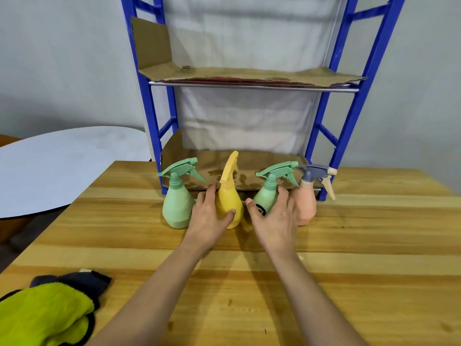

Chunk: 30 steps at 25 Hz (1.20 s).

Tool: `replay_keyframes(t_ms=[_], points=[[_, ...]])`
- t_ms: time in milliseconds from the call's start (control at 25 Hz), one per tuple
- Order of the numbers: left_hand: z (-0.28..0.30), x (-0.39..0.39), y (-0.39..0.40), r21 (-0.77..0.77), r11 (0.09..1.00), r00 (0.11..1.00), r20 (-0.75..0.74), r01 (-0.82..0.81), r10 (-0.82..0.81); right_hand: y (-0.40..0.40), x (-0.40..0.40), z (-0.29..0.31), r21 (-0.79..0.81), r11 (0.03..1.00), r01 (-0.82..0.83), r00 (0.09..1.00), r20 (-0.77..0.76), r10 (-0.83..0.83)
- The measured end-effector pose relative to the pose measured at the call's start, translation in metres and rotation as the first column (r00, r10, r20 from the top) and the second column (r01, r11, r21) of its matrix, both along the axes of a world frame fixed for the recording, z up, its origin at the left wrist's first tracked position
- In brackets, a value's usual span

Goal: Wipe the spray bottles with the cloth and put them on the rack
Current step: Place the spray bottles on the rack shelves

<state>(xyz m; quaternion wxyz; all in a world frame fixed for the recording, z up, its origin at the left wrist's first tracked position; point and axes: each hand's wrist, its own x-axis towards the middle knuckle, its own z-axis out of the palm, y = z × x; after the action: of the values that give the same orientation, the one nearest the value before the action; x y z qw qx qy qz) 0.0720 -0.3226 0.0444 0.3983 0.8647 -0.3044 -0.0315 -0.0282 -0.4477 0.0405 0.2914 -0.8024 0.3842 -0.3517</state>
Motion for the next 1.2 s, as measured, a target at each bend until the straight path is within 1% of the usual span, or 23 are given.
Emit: replay_keyframes(t_ms=[120,200,280,320,400,480,520,640,760,840,920,1040,1120,1200], points=[[-0.005,0.001,0.0,0.011,0.998,0.998,0.023,-0.059,0.058,-0.002,0.004,-0.006,-0.014,1.0,-0.001,0.998,0.063,0.002],[-0.007,-0.001,0.003,-0.028,0.998,0.998,0.017,-0.059,0.06,-0.006,0.002,-0.011,0.046,0.996,-0.08,0.991,0.112,0.074],[-0.009,-0.004,0.008,-0.046,0.999,1.0,-0.013,-0.028,0.027,-0.006,-0.002,-0.013,0.129,0.98,-0.152,0.981,0.136,0.135],[-0.011,-0.006,0.01,-0.049,0.999,0.999,-0.034,-0.003,0.002,-0.004,-0.004,-0.015,0.137,0.977,-0.166,0.98,0.132,0.148],[-0.013,-0.009,0.014,-0.063,0.998,0.998,-0.054,0.032,-0.035,0.002,-0.006,-0.018,0.098,0.983,-0.153,0.986,0.077,0.146],[-0.012,-0.011,0.015,-0.079,0.996,0.998,-0.045,0.032,-0.035,0.007,-0.008,-0.015,0.082,0.987,-0.139,0.99,0.033,0.137],[-0.011,-0.012,0.015,-0.082,0.996,0.999,-0.042,0.028,-0.032,0.006,-0.009,-0.013,0.098,0.983,-0.152,0.988,0.041,0.149],[-0.008,-0.016,0.017,-0.065,0.997,0.998,-0.054,0.037,-0.04,0.002,-0.015,-0.008,0.147,0.963,-0.225,0.971,0.118,0.209],[0.005,-0.024,0.022,-0.1,0.994,0.998,-0.034,0.042,-0.046,0.003,-0.029,0.01,0.181,0.953,-0.245,0.957,0.2,0.208],[0.031,-0.03,0.025,-0.156,0.987,0.999,0.038,0.028,-0.022,0.004,-0.037,0.035,0.145,0.96,-0.241,0.948,0.246,0.201],[0.072,-0.032,0.028,-0.208,0.978,0.993,0.119,0.03,-0.006,0.001,-0.045,0.073,0.064,0.973,-0.224,0.94,0.279,0.198],[0.143,-0.031,0.029,-0.269,0.96,0.978,0.207,0.08,-0.024,-0.007,-0.05,0.141,0.018,0.949,-0.315,0.88,0.381,0.285],[0.192,-0.028,0.027,-0.293,0.95,0.968,0.25,0.104,-0.029,-0.018,-0.049,0.188,-0.014,0.941,-0.338,0.857,0.41,0.313],[0.234,-0.02,0.019,-0.31,0.943,0.964,0.264,0.121,-0.037,-0.033,-0.04,0.229,-0.013,0.936,-0.351,0.835,0.449,0.319]])
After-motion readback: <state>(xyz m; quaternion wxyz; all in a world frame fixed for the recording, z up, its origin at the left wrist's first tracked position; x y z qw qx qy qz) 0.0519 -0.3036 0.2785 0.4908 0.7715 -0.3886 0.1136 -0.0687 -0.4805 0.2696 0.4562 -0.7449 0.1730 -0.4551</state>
